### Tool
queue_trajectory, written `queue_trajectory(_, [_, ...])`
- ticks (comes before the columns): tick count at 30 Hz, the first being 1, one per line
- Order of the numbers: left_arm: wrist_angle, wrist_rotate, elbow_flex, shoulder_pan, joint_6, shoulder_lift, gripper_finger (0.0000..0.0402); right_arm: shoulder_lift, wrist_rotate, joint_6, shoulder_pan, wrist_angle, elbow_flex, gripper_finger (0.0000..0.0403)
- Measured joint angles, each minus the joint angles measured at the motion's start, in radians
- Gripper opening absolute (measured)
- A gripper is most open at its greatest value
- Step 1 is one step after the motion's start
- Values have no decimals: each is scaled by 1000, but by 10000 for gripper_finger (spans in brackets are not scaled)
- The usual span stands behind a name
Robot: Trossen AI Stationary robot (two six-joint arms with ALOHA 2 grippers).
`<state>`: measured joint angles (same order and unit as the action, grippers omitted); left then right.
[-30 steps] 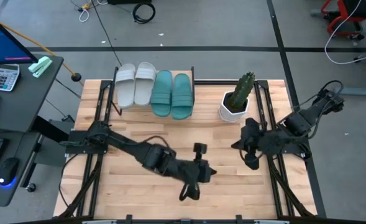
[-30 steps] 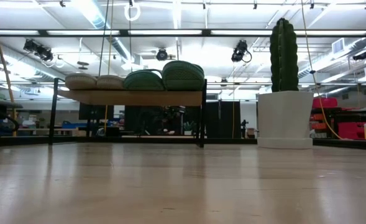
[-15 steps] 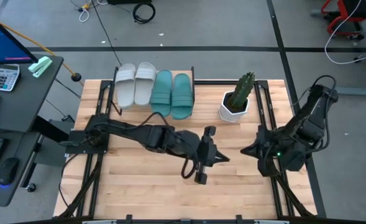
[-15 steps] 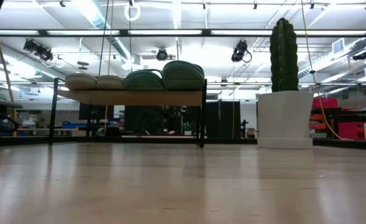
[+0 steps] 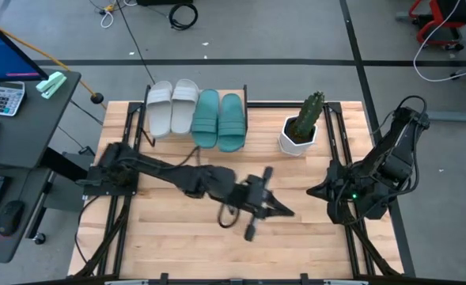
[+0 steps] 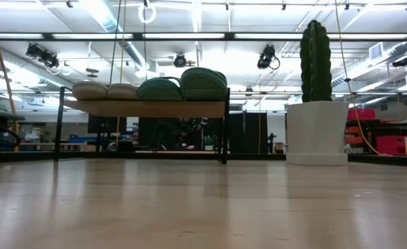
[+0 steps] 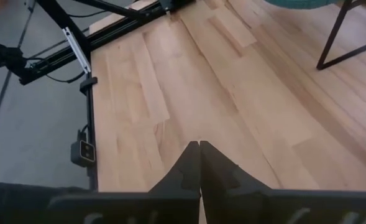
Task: Pick and place slides into the shelf
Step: Return to Home Position
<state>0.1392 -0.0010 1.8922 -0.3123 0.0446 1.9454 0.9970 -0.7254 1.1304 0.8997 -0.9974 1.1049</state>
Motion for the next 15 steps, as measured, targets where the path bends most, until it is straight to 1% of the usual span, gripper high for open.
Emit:
queue_trajectory(4, [260, -21, -240, 9, -33, -118, 3, 0, 0, 19, 0, 0, 0, 0])
queue_trajectory(7, [299, -108, -413, 16, -9, -235, 3, 0, 0, 28, 0, 0, 0, 0])
queue_trajectory(12, [328, -146, -671, 28, 15, -443, 2, 2, -31, 36, -8, 20, 0, 0])
queue_trajectory(15, [338, -193, -820, 32, 14, -550, 2, 3, -34, 22, -25, 35, 0, 0])
